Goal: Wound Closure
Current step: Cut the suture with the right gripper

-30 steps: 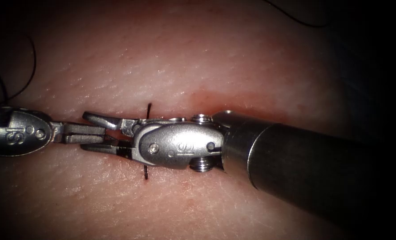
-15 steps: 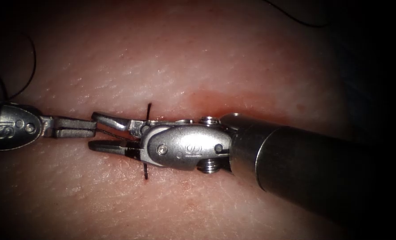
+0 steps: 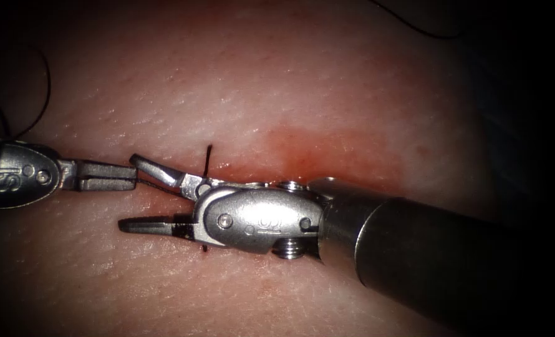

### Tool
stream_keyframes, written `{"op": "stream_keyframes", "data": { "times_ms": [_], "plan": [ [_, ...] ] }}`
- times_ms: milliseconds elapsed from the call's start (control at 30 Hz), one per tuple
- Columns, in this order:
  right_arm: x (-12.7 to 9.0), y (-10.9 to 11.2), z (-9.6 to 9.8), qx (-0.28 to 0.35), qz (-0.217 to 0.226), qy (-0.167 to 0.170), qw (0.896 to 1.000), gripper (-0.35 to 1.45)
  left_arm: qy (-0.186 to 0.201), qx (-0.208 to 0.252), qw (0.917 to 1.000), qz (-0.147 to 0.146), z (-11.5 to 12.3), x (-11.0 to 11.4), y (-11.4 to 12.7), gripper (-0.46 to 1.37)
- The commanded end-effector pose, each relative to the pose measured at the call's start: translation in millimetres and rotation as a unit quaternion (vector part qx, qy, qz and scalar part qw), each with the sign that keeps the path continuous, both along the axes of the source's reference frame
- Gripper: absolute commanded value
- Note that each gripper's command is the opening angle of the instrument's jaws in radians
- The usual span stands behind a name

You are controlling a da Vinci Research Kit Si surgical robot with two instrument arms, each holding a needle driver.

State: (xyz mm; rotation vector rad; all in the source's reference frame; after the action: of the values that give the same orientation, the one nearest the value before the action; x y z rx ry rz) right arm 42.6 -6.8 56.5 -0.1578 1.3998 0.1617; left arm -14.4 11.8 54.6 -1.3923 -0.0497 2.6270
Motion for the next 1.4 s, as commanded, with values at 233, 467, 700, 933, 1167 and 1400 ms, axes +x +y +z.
{"op": "stream_keyframes", "data": {
  "times_ms": [233,467,700,933,1167,1400],
  "plan": [
    [-0.6,0.6,0.2,0.005,0.003,-0.006,1.000,1.44,0.000,0.001,1.0000,0.010,-1.5,-0.5,-1.1,-0.35],
    [-1.5,0.9,0.3,0.006,0.002,-0.005,1.000,1.43,-0.001,0.002,0.9999,0.012,-1.7,-0.5,-1.5,-0.35],
    [-1.5,1.1,0.7,0.006,0.003,-0.006,1.000,1.43,-0.003,0.000,0.9999,0.014,-2.2,-1.2,-1.6,-0.35],
    [-1.4,1.2,1.2,0.002,0.004,-0.008,1.000,1.44,-0.011,0.002,0.9997,0.020,-3.1,-2.1,-2.0,-0.35],
    [-1.5,0.8,3.0,-0.004,-0.002,-0.007,1.000,1.44,-0.012,0.002,0.9997,0.020,-3.5,-2.2,-2.1,-0.35],
    [-0.8,0.6,3.3,-0.005,0.000,-0.009,1.000,1.44,-0.012,0.000,0.9997,0.023,-4.0,-3.0,-2.3,-0.35]
  ]
}}
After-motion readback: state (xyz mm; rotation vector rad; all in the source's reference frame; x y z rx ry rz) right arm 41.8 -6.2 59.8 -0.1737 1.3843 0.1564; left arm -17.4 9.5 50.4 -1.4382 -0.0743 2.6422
